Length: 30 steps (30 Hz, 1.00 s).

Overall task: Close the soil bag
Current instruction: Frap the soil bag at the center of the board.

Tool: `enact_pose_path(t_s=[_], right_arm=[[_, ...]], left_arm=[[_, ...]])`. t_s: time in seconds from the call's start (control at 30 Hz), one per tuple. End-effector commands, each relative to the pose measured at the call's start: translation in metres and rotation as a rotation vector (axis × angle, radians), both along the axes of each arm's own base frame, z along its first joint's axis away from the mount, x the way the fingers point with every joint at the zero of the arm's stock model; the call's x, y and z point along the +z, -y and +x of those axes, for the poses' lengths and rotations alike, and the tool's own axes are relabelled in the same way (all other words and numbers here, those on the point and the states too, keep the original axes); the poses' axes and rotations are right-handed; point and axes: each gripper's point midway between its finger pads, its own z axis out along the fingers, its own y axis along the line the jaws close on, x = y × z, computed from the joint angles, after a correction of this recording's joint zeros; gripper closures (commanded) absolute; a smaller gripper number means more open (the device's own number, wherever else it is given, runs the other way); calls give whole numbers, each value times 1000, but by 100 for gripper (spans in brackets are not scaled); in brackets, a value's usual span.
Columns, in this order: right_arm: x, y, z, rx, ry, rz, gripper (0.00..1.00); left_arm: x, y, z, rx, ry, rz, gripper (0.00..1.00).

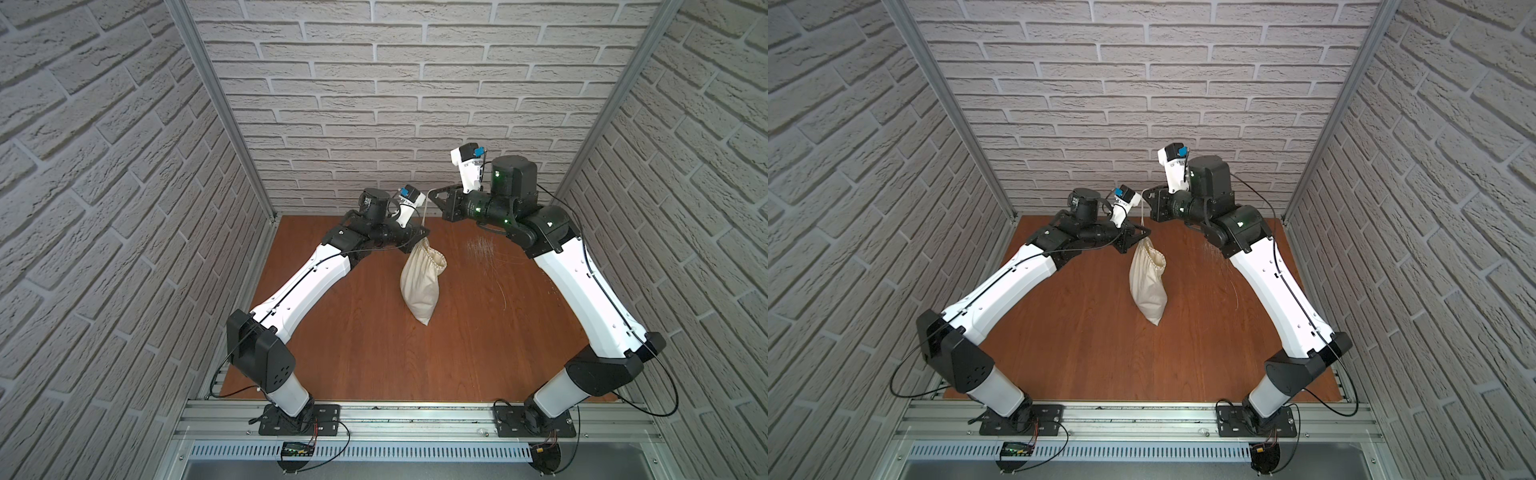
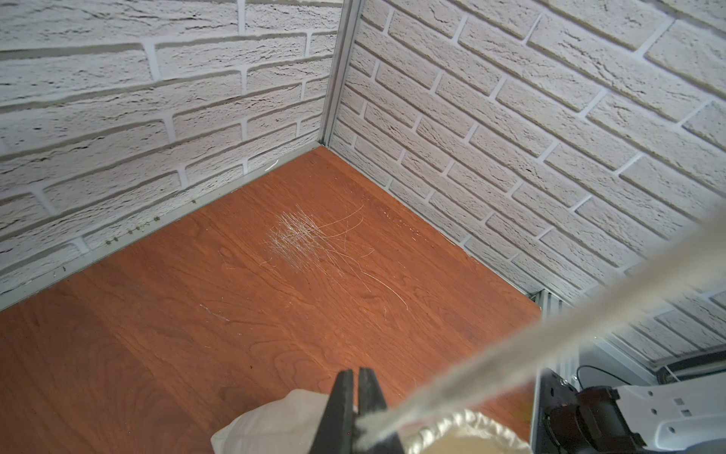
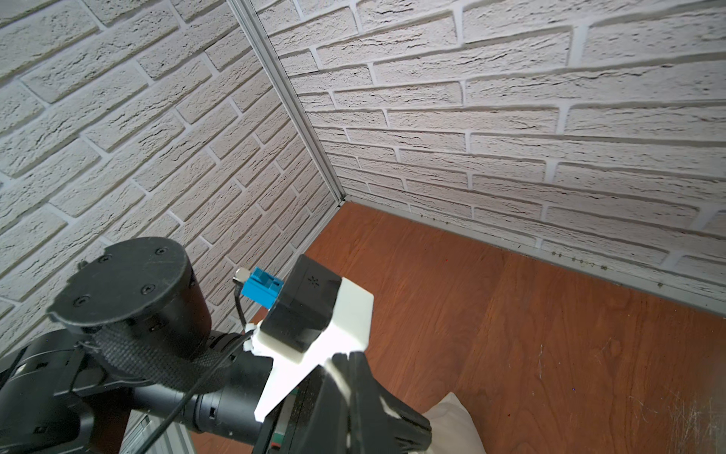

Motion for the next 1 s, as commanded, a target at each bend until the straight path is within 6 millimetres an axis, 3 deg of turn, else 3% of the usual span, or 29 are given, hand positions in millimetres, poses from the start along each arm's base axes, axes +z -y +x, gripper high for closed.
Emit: enact_pose_path(t_s=[0.0,0.4,0.97], right_arm=[[113,19,-19,-36,324,184,97],[129,35,-22,-100,367,190,97],[155,38,-23,-108,421,221,97]], left_arm=[[-41,-7,0,21,-121,54,91],[-49,-5,0,11,-167,18,91],[-63,10,-10,-43,-241,41,91]])
